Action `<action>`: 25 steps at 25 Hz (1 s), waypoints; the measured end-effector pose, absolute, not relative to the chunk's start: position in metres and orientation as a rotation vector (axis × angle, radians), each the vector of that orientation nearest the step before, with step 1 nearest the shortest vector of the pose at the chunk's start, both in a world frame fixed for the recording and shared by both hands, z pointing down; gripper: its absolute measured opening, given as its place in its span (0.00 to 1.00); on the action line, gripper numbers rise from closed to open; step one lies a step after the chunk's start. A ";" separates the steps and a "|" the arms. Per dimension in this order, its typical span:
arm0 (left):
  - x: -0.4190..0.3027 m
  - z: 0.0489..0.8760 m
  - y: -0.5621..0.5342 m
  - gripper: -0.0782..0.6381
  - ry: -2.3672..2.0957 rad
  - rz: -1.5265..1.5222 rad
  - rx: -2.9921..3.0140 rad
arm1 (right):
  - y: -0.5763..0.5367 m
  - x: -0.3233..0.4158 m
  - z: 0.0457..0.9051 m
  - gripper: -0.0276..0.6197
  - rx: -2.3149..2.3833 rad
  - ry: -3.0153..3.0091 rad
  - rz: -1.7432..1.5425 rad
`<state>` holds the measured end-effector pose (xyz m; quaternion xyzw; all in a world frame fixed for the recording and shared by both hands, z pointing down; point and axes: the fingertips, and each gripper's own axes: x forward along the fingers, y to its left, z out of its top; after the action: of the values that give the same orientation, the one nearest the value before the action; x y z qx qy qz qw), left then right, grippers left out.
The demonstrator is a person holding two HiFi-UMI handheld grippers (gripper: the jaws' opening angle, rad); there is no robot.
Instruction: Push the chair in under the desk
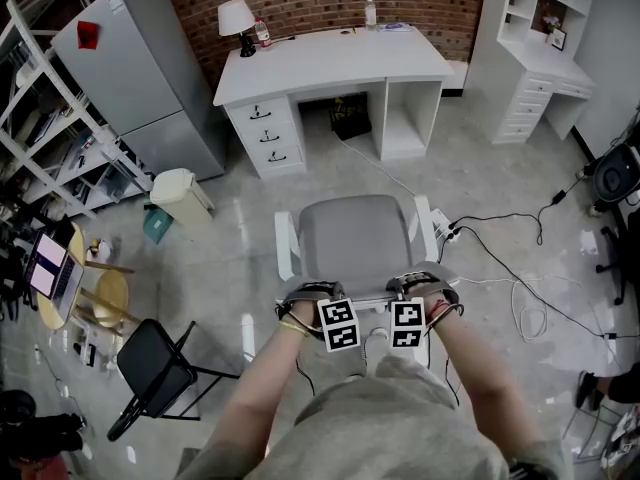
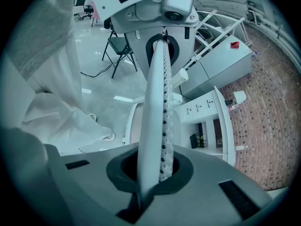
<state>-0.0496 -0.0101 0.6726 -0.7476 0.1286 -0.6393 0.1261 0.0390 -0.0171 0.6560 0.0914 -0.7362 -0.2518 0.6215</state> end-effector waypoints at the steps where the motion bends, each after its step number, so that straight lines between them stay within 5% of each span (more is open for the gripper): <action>1: -0.050 0.673 -0.013 0.14 0.373 -1.862 -2.177 | -0.020 0.038 0.656 0.06 0.210 -1.692 -0.580; 25: -0.053 0.675 -0.052 0.13 0.405 -1.870 -2.157 | -0.061 0.036 0.658 0.06 0.190 -1.701 -0.598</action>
<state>-0.0527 -0.0525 0.6747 -0.7419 0.1394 -0.6431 0.1288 0.0362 -0.0609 0.6583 0.0824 -0.7386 -0.2597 0.6166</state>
